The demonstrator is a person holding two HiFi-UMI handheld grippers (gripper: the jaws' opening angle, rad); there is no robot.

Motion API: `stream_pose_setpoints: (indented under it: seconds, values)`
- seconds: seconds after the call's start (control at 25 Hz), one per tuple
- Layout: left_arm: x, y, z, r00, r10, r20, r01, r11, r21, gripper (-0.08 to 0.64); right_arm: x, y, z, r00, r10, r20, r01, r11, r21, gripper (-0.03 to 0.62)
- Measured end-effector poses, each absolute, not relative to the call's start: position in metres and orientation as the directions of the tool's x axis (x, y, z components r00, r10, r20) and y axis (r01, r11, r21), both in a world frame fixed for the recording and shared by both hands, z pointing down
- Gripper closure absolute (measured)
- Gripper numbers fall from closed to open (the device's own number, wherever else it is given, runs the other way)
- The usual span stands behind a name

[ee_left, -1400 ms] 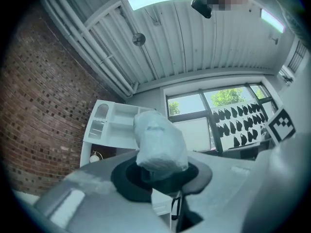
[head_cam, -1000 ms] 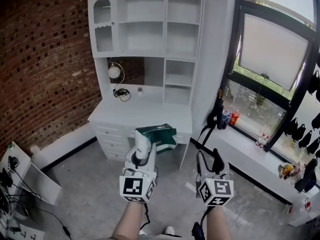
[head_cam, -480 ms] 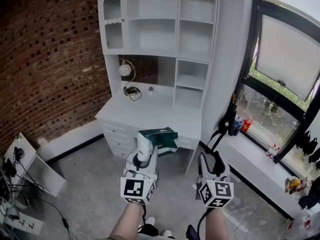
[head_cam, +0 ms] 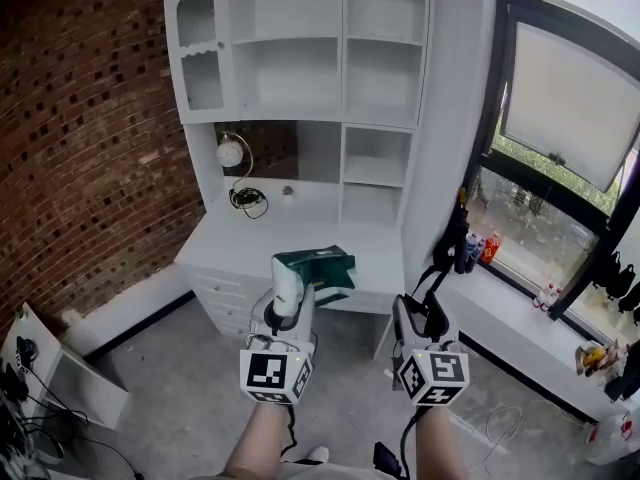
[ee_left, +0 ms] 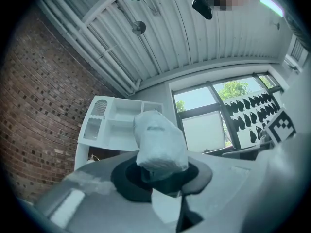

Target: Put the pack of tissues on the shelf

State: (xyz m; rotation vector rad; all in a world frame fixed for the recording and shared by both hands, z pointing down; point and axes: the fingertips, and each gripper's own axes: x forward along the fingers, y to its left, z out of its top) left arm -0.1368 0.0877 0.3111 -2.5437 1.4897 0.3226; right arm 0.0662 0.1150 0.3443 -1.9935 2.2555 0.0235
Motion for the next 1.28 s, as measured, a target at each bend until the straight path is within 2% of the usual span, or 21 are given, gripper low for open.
stream_pose_setpoints:
  seconds: [0.48, 0.68, 1.28]
  values:
    - [-0.128, -0.003, 0.319, 0.527, -0.810, -0.256, -0.842, -0.538, -0.032, 0.457, 0.068, 0.037, 0.347, -0.076, -0.993, -0.095, -0.994, 0.084, -0.076, 0.339]
    - [-0.107, -0.041, 0.330, 0.511, -0.828, -0.232, -0.853, -0.521, -0.019, 0.457, 0.089, -0.003, 0.360, -0.096, -0.993, -0.068, -0.991, 0.101, -0.084, 0.339]
    - [-0.044, -0.128, 0.317, 0.440, -0.862, -0.252, -0.894, -0.447, -0.030, 0.457, 0.154, -0.110, 0.347, -0.186, -0.979, -0.087, -0.976, 0.194, -0.096, 0.339]
